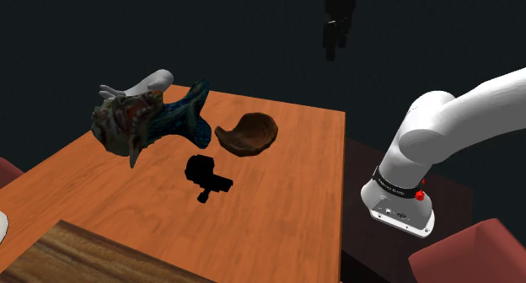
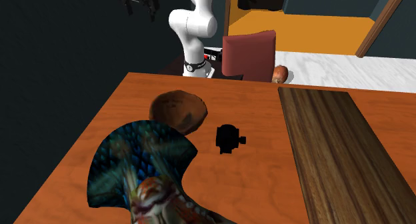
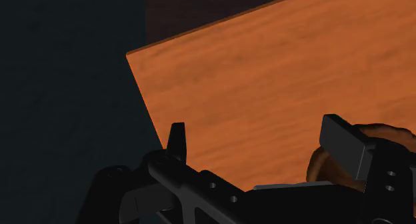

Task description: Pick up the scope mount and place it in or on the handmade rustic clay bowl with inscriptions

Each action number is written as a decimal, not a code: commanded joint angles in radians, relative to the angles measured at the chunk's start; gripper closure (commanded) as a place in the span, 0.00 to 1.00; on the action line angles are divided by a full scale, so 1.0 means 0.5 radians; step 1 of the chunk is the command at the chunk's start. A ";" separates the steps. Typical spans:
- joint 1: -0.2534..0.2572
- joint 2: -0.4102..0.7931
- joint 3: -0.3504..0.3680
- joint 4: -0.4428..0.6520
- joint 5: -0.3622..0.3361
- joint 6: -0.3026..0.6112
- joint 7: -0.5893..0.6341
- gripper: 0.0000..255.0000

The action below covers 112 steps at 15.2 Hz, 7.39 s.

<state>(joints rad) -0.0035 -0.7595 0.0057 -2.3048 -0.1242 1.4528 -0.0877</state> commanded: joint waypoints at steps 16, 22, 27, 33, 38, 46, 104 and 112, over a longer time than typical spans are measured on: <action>0.281 0.376 0.376 -0.289 0.367 0.770 0.300 0.00; 0.374 0.651 0.542 -0.269 0.451 1.087 0.411 0.00; 0.434 0.923 0.683 -0.192 0.467 1.335 0.514 0.00; 0.494 1.288 0.840 -0.032 0.386 1.596 0.674 0.00; 0.557 1.598 0.931 0.144 0.234 1.758 0.837 0.00; 0.572 1.755 0.919 0.093 0.126 1.948 0.913 0.00; 0.418 0.981 0.659 0.162 0.501 1.146 0.296 1.00; 0.311 0.797 0.419 -0.095 0.500 1.195 -0.063 1.00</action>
<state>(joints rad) 0.1569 -0.3606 0.2245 -2.3413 0.1276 2.0402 -0.1034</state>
